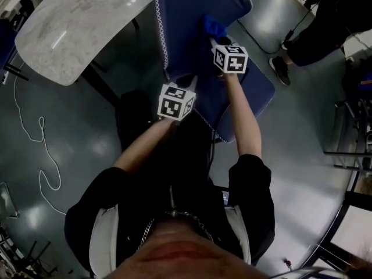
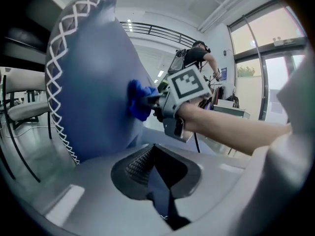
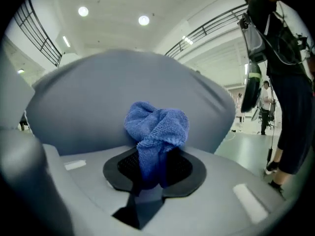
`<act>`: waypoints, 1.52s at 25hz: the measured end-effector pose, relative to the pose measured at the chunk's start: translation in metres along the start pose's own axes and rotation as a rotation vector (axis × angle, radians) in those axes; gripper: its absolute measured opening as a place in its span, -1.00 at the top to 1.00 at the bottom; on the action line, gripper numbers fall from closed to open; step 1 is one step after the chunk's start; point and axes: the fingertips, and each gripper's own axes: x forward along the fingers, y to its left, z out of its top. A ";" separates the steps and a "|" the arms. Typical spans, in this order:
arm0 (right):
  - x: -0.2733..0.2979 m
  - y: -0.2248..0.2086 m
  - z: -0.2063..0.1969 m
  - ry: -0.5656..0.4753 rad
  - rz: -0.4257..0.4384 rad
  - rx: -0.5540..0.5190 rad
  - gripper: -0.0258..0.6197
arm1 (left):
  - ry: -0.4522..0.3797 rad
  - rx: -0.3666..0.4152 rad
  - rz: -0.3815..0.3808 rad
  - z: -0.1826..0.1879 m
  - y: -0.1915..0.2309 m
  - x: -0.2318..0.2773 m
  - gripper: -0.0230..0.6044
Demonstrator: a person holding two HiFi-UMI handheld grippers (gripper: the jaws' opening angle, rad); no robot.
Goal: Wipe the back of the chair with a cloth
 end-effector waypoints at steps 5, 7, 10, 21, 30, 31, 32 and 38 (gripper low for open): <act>-0.031 0.043 0.124 -0.282 0.078 -0.062 0.62 | -0.016 0.007 0.024 0.005 0.007 -0.005 0.92; -0.036 0.060 0.164 -0.355 0.111 -0.090 0.62 | -0.016 0.010 0.034 0.004 0.009 -0.007 0.92; -0.033 0.083 0.211 -0.423 0.142 -0.118 0.62 | -0.009 0.015 0.049 0.001 0.014 -0.011 0.92; -0.018 0.102 0.217 -0.421 0.145 -0.155 0.62 | -0.005 0.008 0.063 -0.005 0.025 -0.021 0.92; -0.015 0.100 0.158 -0.358 0.134 -0.122 0.62 | 0.016 -0.013 0.064 -0.016 0.029 -0.020 0.92; -0.015 0.099 0.153 -0.352 0.134 -0.115 0.62 | 0.016 -0.015 0.065 -0.017 0.030 -0.020 0.92; -0.014 0.099 0.147 -0.345 0.134 -0.109 0.62 | 0.016 -0.016 0.067 -0.017 0.031 -0.020 0.92; -0.009 0.092 0.109 -0.302 0.127 -0.085 0.62 | 0.020 -0.025 0.075 -0.021 0.035 -0.018 0.92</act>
